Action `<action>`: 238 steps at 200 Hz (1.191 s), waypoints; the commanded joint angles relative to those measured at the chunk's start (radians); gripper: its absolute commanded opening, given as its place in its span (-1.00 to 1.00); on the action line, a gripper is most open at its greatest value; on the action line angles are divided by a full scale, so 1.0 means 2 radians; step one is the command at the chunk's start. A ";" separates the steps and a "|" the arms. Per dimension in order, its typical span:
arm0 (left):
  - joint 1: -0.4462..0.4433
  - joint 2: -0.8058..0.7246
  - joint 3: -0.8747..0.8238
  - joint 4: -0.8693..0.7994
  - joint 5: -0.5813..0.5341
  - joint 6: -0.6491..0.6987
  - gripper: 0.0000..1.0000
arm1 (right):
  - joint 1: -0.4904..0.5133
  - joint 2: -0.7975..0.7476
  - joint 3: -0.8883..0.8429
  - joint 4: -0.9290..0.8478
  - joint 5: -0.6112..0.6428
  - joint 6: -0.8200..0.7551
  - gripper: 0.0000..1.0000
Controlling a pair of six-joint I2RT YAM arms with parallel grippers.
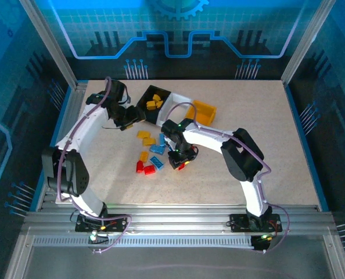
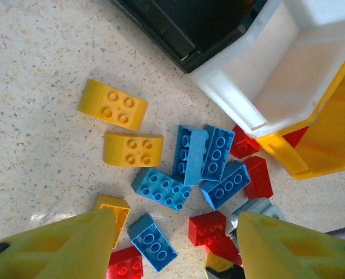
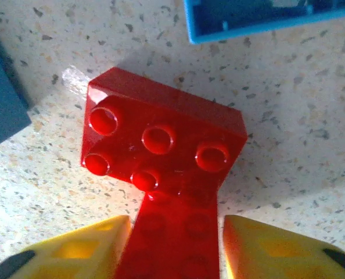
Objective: Sort the legos into containers by color
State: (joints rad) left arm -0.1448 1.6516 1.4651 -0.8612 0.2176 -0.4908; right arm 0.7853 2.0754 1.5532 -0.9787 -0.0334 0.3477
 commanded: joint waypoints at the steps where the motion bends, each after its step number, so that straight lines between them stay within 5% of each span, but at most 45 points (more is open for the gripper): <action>1: 0.006 -0.018 -0.009 0.002 0.012 0.016 0.18 | 0.005 -0.021 0.007 -0.016 0.017 0.004 -0.27; 45: 0.006 -0.026 -0.031 0.008 0.015 0.019 0.18 | -0.012 -0.065 0.024 -0.044 0.013 0.015 -0.35; 92: 0.000 -0.045 -0.070 0.011 0.014 0.030 0.19 | -0.100 -0.083 0.104 -0.057 -0.016 0.042 -0.33; 159: -0.042 -0.067 -0.129 0.015 0.009 0.022 0.21 | -0.192 0.038 0.254 -0.065 -0.007 0.056 -0.31; 238: -0.091 -0.120 -0.191 0.012 0.014 -0.018 0.25 | -0.214 0.180 0.398 -0.095 -0.003 0.059 -0.21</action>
State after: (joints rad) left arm -0.3157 1.4940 1.1263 -0.8249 0.2260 -0.4797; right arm 0.3630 2.3810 2.2627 -1.1107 -0.0357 0.4469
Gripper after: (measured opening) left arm 0.619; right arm 0.373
